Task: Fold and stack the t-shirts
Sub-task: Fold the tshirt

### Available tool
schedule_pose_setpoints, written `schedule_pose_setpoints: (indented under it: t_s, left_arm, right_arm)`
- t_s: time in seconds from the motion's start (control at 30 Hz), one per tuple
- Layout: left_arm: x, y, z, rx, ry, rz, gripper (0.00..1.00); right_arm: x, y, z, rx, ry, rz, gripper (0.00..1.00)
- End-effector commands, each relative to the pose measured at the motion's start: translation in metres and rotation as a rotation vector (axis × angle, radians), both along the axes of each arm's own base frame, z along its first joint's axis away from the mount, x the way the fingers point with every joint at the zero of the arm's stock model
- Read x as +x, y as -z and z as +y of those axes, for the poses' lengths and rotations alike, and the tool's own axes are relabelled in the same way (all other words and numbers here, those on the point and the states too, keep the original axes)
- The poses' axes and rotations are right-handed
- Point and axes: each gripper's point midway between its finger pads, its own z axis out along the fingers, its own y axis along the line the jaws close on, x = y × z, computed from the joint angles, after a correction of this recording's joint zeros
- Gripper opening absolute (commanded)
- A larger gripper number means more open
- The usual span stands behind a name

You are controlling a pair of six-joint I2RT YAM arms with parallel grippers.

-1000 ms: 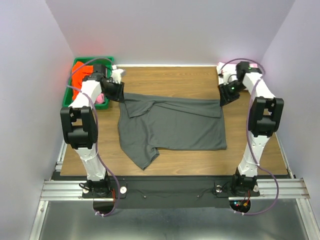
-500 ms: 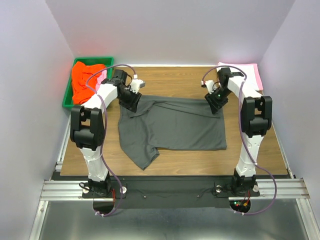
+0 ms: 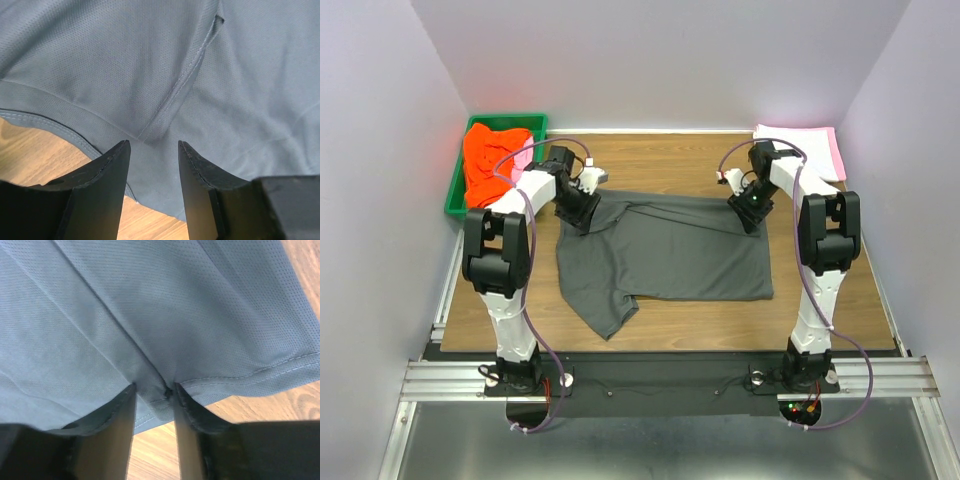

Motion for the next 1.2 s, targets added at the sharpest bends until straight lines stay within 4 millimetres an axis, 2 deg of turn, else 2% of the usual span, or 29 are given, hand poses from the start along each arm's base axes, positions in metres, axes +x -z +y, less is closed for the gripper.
schedule_pose_setpoints:
  t_s: [0.0,0.03,0.2,0.27,0.37,0.4,0.53,0.6,0.73,0.77,0.87,0.97,1.0,1.1,1.17]
  left_arm:
    - [-0.006,0.006,0.003,0.012,0.007,0.024,0.55]
    - [-0.005,0.008,0.003,0.013,0.008,0.027,0.55]
    - [-0.005,0.018,0.001,0.012,0.006,0.042,0.52]
    - [-0.005,0.021,0.001,0.014,0.000,0.044,0.50]
    - [-0.001,0.021,0.001,0.014,-0.011,0.026,0.40]
    - [0.002,0.020,0.001,0.015,-0.013,0.016,0.33]
    - [0.003,0.020,0.006,0.039,-0.016,0.009,0.24]
    - [0.003,0.018,0.007,0.042,-0.014,0.003,0.19]
    - [0.003,0.004,0.011,0.050,-0.014,-0.017,0.01]
    - [0.006,-0.004,0.013,0.050,-0.017,-0.038,0.00]
    - [0.002,-0.015,0.015,0.048,-0.002,-0.044,0.00]
    - [-0.007,-0.014,0.009,0.033,0.025,-0.014,0.25]
    - [-0.008,-0.012,0.008,0.032,0.029,-0.014,0.38]
    - [-0.007,-0.008,0.002,0.038,0.024,-0.021,0.52]
    - [-0.007,0.000,0.001,0.051,0.024,-0.012,0.53]
  right_arm:
    - [0.010,-0.008,-0.002,-0.024,-0.022,-0.056,0.37]
    - [0.012,-0.009,-0.002,-0.025,-0.022,-0.061,0.32]
    - [0.014,-0.010,-0.002,-0.029,-0.020,-0.066,0.25]
    - [0.016,-0.011,-0.002,-0.029,-0.016,-0.072,0.19]
    - [0.016,-0.010,-0.002,-0.030,-0.016,-0.070,0.13]
    - [0.016,-0.010,-0.003,-0.032,-0.016,-0.072,0.11]
    - [0.017,-0.012,-0.003,-0.035,-0.015,-0.078,0.01]
    - [0.018,-0.012,-0.003,-0.037,-0.017,-0.079,0.01]
    - [0.019,-0.017,-0.004,-0.039,-0.019,-0.092,0.01]
    - [0.019,-0.020,-0.005,-0.039,-0.022,-0.100,0.01]
    - [0.020,-0.021,-0.005,-0.039,-0.023,-0.104,0.01]
    - [0.020,-0.019,-0.004,-0.036,-0.022,-0.098,0.01]
    - [0.020,-0.018,-0.003,-0.035,-0.024,-0.097,0.01]
    - [0.021,-0.017,-0.002,-0.031,-0.018,-0.095,0.01]
    - [0.021,-0.017,-0.002,-0.029,-0.016,-0.095,0.01]
